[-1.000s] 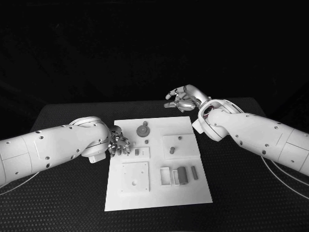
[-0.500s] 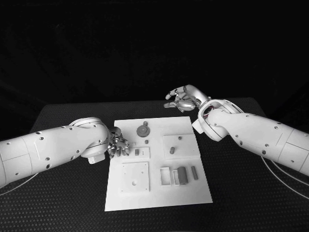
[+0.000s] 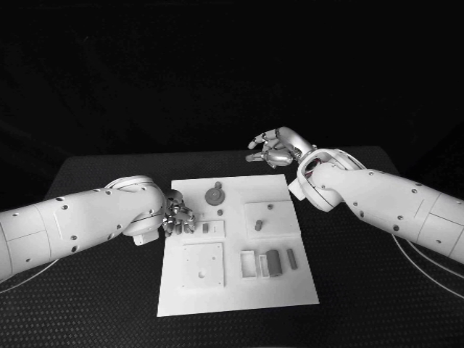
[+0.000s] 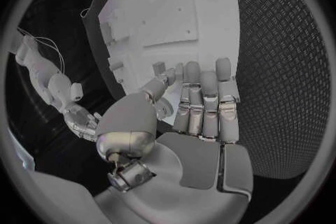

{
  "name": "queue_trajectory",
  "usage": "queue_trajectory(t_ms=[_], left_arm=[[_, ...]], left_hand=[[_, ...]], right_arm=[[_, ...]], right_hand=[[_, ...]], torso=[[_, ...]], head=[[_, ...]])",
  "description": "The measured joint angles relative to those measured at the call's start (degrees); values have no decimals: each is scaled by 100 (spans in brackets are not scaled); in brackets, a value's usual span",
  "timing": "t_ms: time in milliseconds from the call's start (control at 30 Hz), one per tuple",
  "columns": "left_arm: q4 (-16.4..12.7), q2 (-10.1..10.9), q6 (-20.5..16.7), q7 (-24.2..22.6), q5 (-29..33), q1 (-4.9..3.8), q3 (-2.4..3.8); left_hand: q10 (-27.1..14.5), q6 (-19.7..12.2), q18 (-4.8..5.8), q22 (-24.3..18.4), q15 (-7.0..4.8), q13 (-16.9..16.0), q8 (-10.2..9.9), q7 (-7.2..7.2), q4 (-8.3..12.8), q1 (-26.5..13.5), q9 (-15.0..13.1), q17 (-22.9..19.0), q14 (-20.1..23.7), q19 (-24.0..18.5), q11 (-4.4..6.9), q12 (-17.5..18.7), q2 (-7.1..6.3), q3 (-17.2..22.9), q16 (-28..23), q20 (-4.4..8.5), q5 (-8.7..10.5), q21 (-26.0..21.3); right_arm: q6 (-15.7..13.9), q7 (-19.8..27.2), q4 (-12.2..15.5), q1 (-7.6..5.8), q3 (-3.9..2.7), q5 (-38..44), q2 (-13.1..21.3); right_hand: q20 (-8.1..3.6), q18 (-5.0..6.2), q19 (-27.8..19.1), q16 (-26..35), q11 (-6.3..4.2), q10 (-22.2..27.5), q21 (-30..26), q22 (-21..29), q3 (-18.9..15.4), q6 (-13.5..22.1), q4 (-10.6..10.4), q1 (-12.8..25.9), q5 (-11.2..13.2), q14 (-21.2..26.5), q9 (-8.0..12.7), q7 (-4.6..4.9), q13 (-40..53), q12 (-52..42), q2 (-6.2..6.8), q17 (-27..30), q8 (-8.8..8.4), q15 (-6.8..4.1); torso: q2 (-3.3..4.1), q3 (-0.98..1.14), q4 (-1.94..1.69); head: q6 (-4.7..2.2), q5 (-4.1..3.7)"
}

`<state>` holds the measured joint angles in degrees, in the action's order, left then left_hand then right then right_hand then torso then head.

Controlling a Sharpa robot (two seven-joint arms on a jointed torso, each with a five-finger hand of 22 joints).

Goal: Assemble the parts on the task board

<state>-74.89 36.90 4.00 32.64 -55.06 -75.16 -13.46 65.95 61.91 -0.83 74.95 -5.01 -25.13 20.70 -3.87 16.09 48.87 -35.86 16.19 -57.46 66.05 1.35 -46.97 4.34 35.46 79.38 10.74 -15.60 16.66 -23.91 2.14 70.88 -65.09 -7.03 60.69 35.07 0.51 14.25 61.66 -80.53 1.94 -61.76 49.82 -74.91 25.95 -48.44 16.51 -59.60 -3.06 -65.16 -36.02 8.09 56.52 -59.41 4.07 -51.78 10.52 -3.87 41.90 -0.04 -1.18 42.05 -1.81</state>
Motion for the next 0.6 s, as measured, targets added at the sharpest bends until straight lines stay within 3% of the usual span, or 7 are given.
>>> queue_trajectory(t_ms=[600], left_arm=[[28,-14,89,5,-10,4,8]], left_hand=[[1,-5,0,-1,9,1,77,3,14,-18,-9,0,-10,-1,1,0,18,14,0,-3,-7,0]], right_arm=[[9,0,0,0,0,0,9]], right_hand=[[2,0,-2,0,0,0,0,0,0,1,0,0,0,0,0,0,-5,0,0,5,0,0]], torso=[[0,0,1]], head=[[21,-12]])
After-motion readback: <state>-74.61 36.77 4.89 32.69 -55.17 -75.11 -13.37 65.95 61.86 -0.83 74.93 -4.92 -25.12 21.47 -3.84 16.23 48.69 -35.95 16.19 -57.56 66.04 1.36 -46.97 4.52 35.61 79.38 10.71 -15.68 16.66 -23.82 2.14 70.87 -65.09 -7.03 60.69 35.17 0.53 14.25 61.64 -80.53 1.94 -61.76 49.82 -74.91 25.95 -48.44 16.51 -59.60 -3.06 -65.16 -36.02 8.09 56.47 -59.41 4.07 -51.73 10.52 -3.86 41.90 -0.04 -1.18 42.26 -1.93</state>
